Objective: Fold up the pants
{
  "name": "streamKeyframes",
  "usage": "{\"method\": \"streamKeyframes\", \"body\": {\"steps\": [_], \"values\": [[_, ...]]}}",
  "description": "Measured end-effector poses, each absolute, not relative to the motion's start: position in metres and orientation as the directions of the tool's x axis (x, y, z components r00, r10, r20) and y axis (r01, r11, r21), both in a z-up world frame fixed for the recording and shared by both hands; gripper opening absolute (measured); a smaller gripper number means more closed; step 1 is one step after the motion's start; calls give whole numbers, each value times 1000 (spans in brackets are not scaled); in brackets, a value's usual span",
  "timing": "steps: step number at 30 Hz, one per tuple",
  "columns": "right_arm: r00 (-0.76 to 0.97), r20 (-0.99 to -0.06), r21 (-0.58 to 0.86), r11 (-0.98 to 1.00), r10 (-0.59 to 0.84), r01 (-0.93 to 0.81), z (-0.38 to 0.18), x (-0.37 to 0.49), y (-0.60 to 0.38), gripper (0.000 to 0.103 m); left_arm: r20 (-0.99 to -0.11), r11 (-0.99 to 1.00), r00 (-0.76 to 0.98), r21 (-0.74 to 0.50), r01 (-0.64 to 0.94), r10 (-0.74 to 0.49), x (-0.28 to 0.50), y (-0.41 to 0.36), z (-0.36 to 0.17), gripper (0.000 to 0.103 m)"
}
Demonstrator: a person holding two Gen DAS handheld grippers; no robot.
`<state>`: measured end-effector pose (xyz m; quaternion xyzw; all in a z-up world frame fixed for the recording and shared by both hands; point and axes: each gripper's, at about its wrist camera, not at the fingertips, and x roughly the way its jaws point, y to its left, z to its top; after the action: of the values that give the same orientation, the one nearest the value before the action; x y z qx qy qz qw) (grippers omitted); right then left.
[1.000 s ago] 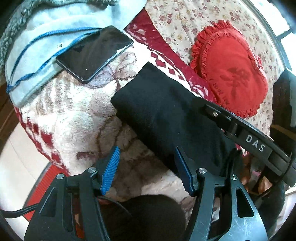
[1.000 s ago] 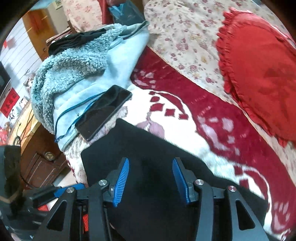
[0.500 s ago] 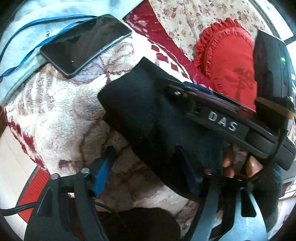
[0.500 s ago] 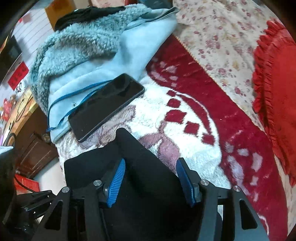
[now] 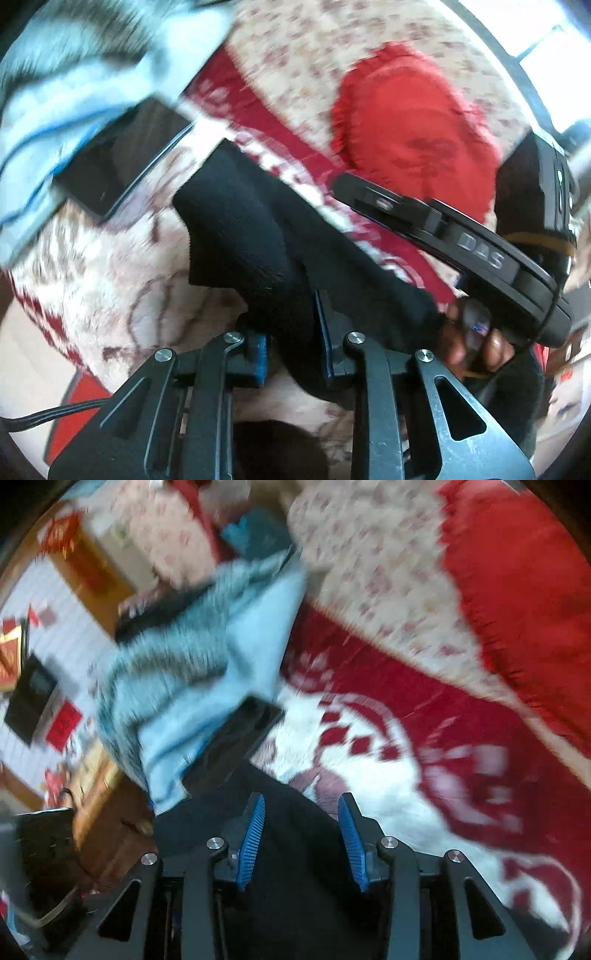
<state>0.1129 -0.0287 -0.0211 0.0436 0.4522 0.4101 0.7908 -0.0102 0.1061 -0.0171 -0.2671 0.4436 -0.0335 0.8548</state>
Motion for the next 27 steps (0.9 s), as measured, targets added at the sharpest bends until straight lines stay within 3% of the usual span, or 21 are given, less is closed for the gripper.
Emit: {"method": "streamKeyframes", "body": {"steps": [7,10,12,15,21,25,27], "values": [[460,-553,549,719,695,-426,27,75,-173,48,-672,925,653,-357,128,-350,-30,12,31,14],[512,-534,583,732,673,-354,26,57,-222,50,-699,901,570,-336,272,-433,-37,-43,19,11],[538,-536,602,741,651,-297,17,45,-250,50,-740,902,523,-291,319,-423,-37,-72,1,11],[527,-567,643,740,632,-196,-11,36,-279,51,-789,896,443,-301,326,-426,-35,-88,-20,11],[511,-544,675,709,666,-206,-21,29,-282,53,-756,924,549,-198,327,-356,-54,-60,12,11],[465,-527,688,678,711,-257,-20,37,-257,58,-752,949,588,-170,264,-299,-51,-29,19,25],[434,-547,687,680,716,-257,-24,43,-243,58,-756,962,598,-162,220,-264,-45,-18,15,26]]}}
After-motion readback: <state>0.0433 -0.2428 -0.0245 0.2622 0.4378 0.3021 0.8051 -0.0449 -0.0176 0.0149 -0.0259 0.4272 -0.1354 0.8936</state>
